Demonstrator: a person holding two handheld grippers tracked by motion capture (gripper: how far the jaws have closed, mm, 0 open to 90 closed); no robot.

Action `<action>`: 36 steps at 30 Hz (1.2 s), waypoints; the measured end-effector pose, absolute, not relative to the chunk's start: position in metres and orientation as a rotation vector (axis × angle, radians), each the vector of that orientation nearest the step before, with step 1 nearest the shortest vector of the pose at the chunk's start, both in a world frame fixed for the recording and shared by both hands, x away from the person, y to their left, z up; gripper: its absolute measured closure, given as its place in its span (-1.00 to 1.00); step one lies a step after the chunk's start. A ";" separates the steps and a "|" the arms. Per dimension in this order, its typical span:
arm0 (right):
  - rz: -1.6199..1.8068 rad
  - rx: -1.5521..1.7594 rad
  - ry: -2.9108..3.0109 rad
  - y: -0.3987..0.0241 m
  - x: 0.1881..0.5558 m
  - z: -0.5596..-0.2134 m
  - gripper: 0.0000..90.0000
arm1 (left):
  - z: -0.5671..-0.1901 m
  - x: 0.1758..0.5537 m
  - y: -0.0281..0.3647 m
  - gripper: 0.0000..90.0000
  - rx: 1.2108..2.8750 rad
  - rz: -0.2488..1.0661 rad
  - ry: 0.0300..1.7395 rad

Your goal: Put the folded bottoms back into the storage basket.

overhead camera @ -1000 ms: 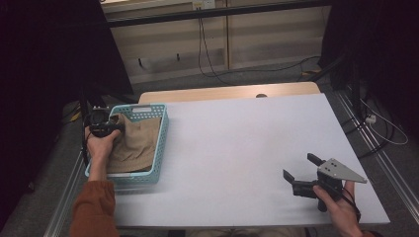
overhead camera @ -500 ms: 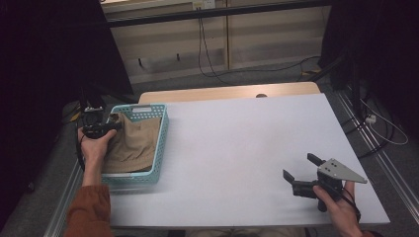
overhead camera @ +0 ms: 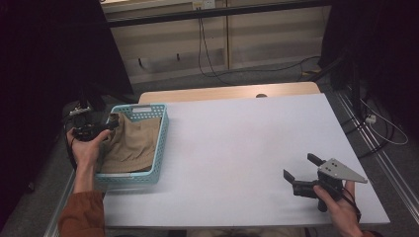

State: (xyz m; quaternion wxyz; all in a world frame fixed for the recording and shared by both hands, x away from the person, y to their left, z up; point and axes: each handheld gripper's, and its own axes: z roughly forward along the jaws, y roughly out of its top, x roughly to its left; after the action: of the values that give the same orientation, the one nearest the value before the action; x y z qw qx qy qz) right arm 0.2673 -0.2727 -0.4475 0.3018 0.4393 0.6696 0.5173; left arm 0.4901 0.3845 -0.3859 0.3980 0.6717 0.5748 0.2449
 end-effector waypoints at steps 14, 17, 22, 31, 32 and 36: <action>1.373 1.176 1.771 -0.274 0.268 -0.448 -0.97 | -0.365 0.467 0.391 -0.90 1.669 0.679 1.386; 1.374 1.182 1.768 -0.274 0.269 -0.448 -0.97 | -0.362 0.459 0.391 -0.90 1.671 0.695 1.354; 1.371 1.178 1.768 -0.273 0.269 -0.448 -0.97 | -0.358 0.443 0.391 -0.90 1.673 0.712 1.262; 1.365 1.168 1.770 -0.270 0.269 -0.447 -0.97 | -0.353 0.410 0.388 -0.91 1.633 0.784 1.255; 1.363 1.161 1.773 -0.270 0.269 -0.447 -0.97 | -0.353 0.405 0.388 -0.91 1.643 0.790 1.251; 1.361 1.161 1.771 -0.270 0.269 -0.446 -0.97 | -0.353 0.391 0.390 -0.91 1.633 0.791 1.257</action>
State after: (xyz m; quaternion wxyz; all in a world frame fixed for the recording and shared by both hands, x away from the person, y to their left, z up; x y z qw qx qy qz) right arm 0.2687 -0.2703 -0.4465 0.3070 0.4390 0.6695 0.5146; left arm 0.3912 0.3898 -0.3527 0.4503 0.6606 0.5084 0.3199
